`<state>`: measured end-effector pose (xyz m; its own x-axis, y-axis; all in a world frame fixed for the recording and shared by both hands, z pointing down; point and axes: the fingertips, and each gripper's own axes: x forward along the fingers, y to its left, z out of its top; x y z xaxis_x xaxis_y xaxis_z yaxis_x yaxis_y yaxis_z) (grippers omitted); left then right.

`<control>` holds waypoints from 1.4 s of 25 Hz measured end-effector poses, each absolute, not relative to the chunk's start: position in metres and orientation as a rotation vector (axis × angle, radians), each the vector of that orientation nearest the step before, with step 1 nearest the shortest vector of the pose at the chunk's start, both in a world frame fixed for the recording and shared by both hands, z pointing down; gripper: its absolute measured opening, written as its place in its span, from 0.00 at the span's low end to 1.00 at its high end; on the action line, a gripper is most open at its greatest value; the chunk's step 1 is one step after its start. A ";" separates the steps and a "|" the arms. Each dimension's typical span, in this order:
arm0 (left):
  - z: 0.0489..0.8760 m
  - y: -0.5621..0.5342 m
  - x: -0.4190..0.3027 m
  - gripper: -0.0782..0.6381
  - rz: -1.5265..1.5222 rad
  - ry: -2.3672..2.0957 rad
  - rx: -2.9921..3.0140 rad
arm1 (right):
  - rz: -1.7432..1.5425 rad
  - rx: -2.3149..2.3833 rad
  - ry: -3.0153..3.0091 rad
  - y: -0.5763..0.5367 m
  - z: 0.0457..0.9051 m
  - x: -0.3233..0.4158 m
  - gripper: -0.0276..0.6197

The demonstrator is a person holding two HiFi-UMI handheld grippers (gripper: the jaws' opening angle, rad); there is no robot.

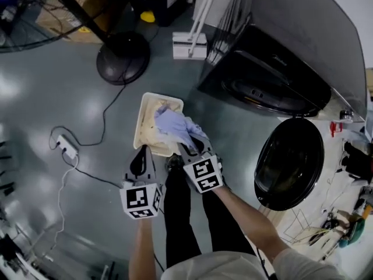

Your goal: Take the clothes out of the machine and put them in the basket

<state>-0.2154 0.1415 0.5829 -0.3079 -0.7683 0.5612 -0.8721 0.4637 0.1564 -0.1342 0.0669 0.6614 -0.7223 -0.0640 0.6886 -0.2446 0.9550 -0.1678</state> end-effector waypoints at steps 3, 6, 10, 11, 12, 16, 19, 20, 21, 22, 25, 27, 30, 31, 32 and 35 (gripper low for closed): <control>0.589 0.156 -0.222 0.13 0.228 -2.146 1.331 | 0.321 0.184 -2.342 0.083 0.679 -0.153 0.25; 0.592 0.168 -0.227 0.13 0.226 -2.148 1.311 | 0.342 0.164 -2.305 0.098 0.699 -0.167 0.26; 0.590 0.175 -0.237 0.13 0.225 -2.151 1.304 | 0.337 0.125 -2.262 0.114 0.716 -0.188 0.27; 0.589 0.176 -0.238 0.13 0.228 -2.151 1.304 | 0.343 0.116 -2.252 0.118 0.719 -0.192 0.27; 0.588 0.175 -0.239 0.13 0.229 -2.152 1.305 | 0.348 0.108 -2.241 0.121 0.723 -0.195 0.28; 0.585 0.169 -0.238 0.13 0.226 -2.158 1.321 | 0.320 0.072 -2.195 0.129 0.738 -0.200 0.28; 0.584 0.165 -0.237 0.13 0.226 -2.155 1.330 | 0.303 0.061 -2.169 0.130 0.746 -0.202 0.28; 0.585 0.165 -0.237 0.13 0.228 -2.153 1.330 | 0.301 0.061 -2.165 0.130 0.748 -0.203 0.29; 0.586 0.165 -0.237 0.13 0.231 -2.151 1.328 | 0.298 0.060 -2.162 0.129 0.750 -0.204 0.29; 0.587 0.165 -0.237 0.13 0.236 -2.149 1.325 | 0.294 0.058 -2.163 0.129 0.751 -0.205 0.30; 0.589 0.163 -0.237 0.13 0.235 -2.146 1.326 | 0.269 0.049 -2.194 0.125 0.752 -0.210 0.33; 0.589 0.163 -0.237 0.13 0.236 -2.144 1.328 | 0.274 0.054 -2.243 0.122 0.747 -0.218 0.31; 0.589 0.164 -0.240 0.13 0.245 -2.148 1.320 | 0.317 0.011 -2.276 0.129 0.743 -0.231 0.42; 0.589 0.164 -0.240 0.13 0.244 -2.150 1.319 | 0.314 -0.007 -2.278 0.131 0.742 -0.233 0.42; 0.588 0.163 -0.240 0.13 0.241 -2.150 1.321 | 0.304 -0.020 -2.280 0.132 0.740 -0.234 0.43; 0.589 0.161 -0.239 0.13 0.238 -2.149 1.325 | 0.290 -0.029 -2.285 0.134 0.738 -0.231 0.45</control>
<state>-0.2390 0.1613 0.5892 -0.3246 -0.7534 0.5718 -0.8602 0.4865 0.1527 -0.2313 0.1343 0.7381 -0.6686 0.1144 0.7348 -0.0726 0.9733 -0.2176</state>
